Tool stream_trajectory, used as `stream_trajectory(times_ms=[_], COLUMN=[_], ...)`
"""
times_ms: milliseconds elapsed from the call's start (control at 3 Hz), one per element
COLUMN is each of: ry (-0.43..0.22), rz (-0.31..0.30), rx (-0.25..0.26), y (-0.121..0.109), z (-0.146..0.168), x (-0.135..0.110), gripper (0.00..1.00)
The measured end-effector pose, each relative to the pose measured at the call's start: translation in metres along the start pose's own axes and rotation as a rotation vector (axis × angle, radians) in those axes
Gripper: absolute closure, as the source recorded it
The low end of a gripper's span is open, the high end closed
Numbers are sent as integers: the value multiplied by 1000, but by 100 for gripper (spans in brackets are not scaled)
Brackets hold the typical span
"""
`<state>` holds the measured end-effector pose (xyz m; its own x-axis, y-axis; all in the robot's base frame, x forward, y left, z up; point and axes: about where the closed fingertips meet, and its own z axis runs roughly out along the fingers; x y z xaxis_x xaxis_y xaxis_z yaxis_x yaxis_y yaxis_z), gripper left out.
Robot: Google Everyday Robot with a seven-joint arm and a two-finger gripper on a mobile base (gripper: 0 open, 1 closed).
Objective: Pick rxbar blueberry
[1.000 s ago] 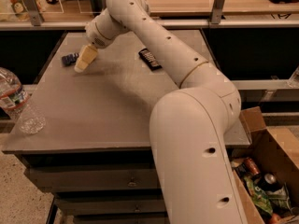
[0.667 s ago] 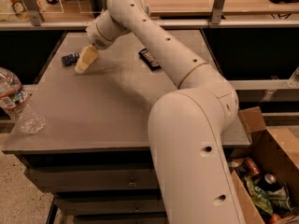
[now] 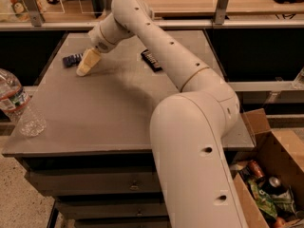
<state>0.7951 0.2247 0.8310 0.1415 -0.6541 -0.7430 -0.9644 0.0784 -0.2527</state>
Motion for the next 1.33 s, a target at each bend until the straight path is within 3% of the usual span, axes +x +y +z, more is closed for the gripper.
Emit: stream_trajectory(times_ms=[333, 667, 1333], ry=[-7, -10, -7], rz=[13, 20, 23], rx=[-14, -26, -39], y=[1, 2, 2], z=[2, 4, 5], x=[2, 4, 5], gripper=[0, 16, 63])
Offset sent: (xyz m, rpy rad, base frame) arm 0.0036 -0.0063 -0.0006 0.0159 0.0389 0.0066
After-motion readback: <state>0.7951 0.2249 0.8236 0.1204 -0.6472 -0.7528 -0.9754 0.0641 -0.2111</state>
